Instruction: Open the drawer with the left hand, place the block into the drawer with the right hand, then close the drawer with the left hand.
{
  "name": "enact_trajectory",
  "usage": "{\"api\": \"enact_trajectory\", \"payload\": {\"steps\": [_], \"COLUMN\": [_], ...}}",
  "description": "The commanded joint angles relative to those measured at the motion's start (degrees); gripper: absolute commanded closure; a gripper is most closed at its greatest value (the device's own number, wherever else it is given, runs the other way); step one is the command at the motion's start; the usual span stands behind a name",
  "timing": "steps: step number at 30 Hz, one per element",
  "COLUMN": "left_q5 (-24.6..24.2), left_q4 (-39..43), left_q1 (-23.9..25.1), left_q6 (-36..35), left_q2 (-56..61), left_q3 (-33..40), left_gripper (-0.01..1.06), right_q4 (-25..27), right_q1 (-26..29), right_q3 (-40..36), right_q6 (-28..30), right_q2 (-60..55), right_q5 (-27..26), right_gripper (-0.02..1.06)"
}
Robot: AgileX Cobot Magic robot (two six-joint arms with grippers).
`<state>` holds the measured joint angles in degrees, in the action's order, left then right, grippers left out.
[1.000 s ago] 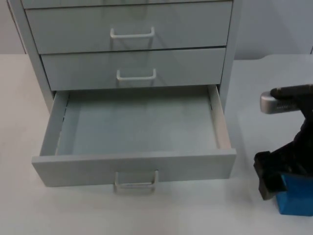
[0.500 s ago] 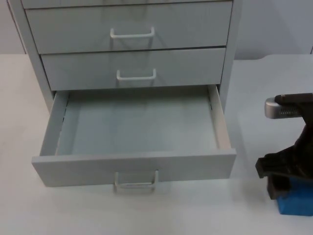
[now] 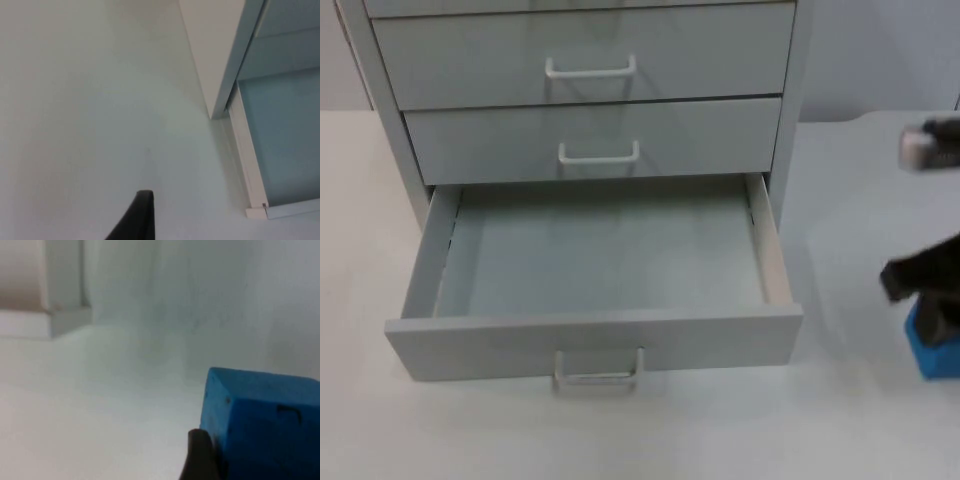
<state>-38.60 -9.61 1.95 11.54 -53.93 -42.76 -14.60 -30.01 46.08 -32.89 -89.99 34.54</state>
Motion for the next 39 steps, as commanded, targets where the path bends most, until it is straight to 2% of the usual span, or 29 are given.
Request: {"api": "enact_trajectory", "payload": {"steps": [1, 7, 14, 18, 21, 28, 34, 39], "left_q5": [0.4, 0.4, 0.4, 0.4, 0.4, 0.4, 0.4, 0.4], "left_q4": [-1.03, -1.16, -1.47, -1.71, -1.71, -1.71, -1.71, -1.82], "left_q1": [0.09, 0.09, 0.09, 0.09, 0.09, 0.09, 0.09, 0.09], "left_q6": [-0.37, -0.37, -0.37, -0.37, -0.37, -0.37, -0.37, -0.37], "left_q2": [-0.06, -0.06, -0.06, -0.06, -0.06, -0.06, -0.06, -0.06], "left_q3": [0.27, 0.27, 0.27, 0.27, 0.27, 0.27, 0.27, 0.27], "left_gripper": [0.0, 0.0, 0.0, 0.0, 0.0, 0.0, 0.0, 0.0], "right_q4": [0.08, -0.03, 1.4, 1.0, 0.69, -1.35, -1.86, -3.31], "right_q1": [0.04, 0.04, 0.04, -3.32, -5.59, -11.69, -14.22, -14.7], "right_q3": [-0.07, -0.07, 0.15, 0.4, 2.2, 14.35, 22.5, 28.93], "right_q6": [1.03, 1.03, 2.46, 2.69, 2.69, 2.27, 2.33, 1.49], "right_q2": [5.27, 14.07, 14.25, 14.25, 13.46, 2.22, -7.62, -18.29], "right_q5": [1.7, 3.5, 1.82, -1.42, -1.6, 0.13, -0.4, -5.38], "right_gripper": [1.04, 1.04, 1.05, 1.05, 1.05, 1.05, 1.05, 1.05]}}
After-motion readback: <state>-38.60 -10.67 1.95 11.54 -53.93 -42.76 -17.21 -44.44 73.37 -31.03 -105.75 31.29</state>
